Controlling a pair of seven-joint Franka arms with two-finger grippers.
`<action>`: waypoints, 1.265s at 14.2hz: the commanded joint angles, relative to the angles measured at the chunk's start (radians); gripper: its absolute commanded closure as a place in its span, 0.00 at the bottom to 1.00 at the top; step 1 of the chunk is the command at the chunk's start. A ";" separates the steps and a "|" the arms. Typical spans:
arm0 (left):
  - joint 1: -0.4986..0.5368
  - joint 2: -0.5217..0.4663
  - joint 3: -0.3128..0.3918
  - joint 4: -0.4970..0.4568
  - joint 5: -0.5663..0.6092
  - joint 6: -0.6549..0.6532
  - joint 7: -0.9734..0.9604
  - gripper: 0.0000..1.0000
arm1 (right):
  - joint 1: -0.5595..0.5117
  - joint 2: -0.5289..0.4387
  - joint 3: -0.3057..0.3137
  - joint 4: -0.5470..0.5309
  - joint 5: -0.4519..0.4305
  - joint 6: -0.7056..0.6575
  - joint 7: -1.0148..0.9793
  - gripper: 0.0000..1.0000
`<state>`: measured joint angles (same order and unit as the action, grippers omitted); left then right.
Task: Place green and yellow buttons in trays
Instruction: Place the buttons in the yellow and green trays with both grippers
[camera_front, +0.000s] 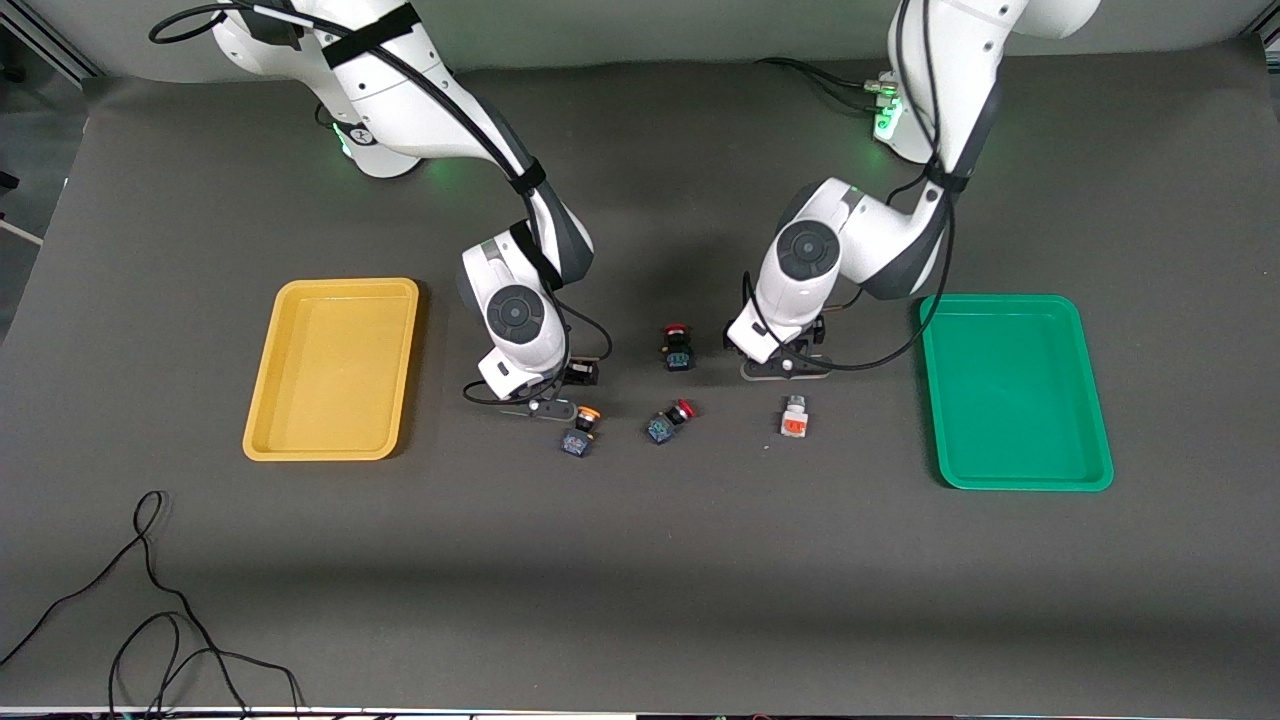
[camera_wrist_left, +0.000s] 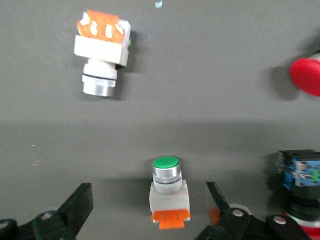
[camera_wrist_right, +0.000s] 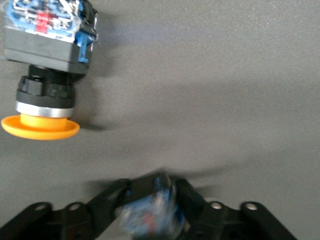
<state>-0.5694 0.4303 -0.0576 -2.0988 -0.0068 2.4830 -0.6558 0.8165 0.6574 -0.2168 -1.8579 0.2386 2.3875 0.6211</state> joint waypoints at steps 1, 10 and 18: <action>-0.020 0.016 -0.004 0.006 -0.005 0.007 -0.053 0.00 | 0.015 -0.018 -0.010 -0.024 0.011 0.016 -0.021 1.00; -0.017 0.034 -0.030 0.008 -0.041 -0.013 -0.081 0.46 | -0.264 -0.272 -0.030 0.164 0.016 -0.587 -0.374 1.00; 0.057 -0.062 -0.030 0.182 -0.106 -0.327 -0.074 0.70 | -0.359 -0.381 -0.258 0.064 -0.027 -0.684 -0.782 1.00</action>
<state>-0.5547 0.4380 -0.0855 -1.9983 -0.0752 2.3159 -0.7350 0.4442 0.2714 -0.4206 -1.7094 0.2289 1.6283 -0.0691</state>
